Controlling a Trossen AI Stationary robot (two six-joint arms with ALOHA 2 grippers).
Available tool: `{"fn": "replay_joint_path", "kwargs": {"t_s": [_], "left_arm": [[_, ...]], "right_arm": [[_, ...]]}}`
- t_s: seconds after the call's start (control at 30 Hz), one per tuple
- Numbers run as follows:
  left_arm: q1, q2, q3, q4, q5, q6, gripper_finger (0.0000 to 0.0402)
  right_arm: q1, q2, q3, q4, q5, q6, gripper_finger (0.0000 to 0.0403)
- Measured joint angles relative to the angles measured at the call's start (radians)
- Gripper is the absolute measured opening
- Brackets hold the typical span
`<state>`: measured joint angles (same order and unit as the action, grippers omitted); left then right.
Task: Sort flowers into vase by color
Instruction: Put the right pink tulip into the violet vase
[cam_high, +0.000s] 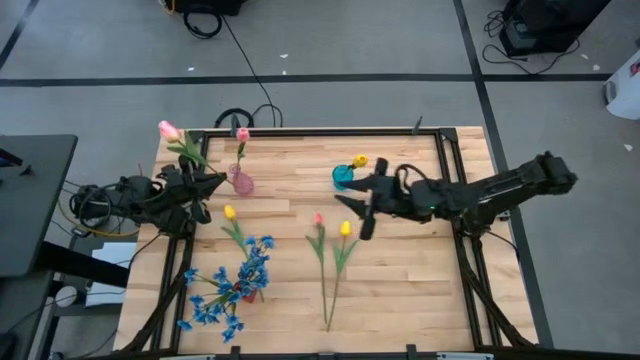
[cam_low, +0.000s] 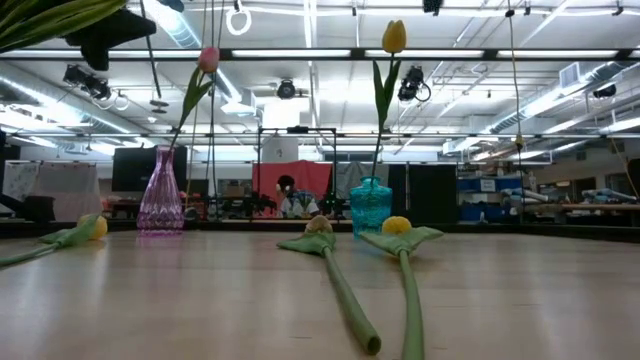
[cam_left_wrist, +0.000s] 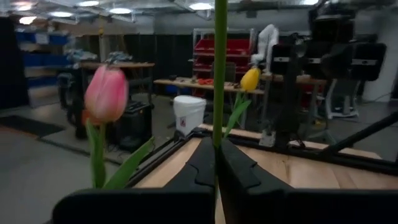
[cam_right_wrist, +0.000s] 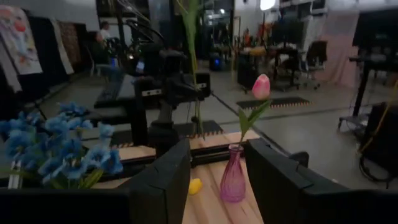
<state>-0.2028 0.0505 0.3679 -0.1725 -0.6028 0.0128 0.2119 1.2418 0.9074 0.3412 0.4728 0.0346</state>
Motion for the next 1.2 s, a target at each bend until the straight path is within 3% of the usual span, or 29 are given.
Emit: {"fn": "replay_joint_path", "kwargs": {"t_s": [0.13, 0.3, 0.53, 0.83, 1.2], "left_arm": [[0.000, 0.002, -0.001, -0.039, -0.055, -0.041, 0.0006], [0.000, 0.004, -0.001, -0.076, -0.262, -0.038, 0.0006], [0.000, 0.008, -0.076, 0.039, -0.432, 0.082, 0.0006], [0.007, 0.008, -0.214, 0.395, -0.498, 0.260, 0.0006], [0.138, 0.036, -0.244, 0.432, -0.391, 0.241, 0.0006]], "right_arm": [[0.002, -0.088, -0.139, 0.130, -0.003, -0.068, 0.0163], [0.002, -0.153, -0.263, 0.232, -0.003, -0.114, 0.0162], [-0.001, -0.148, -0.307, 0.286, -0.003, -0.115, 0.0162], [-0.001, -0.150, -0.308, 0.293, -0.012, -0.124, 0.0162], [-0.027, -0.150, -0.308, 0.296, -0.074, -0.118, 0.0161]]}}
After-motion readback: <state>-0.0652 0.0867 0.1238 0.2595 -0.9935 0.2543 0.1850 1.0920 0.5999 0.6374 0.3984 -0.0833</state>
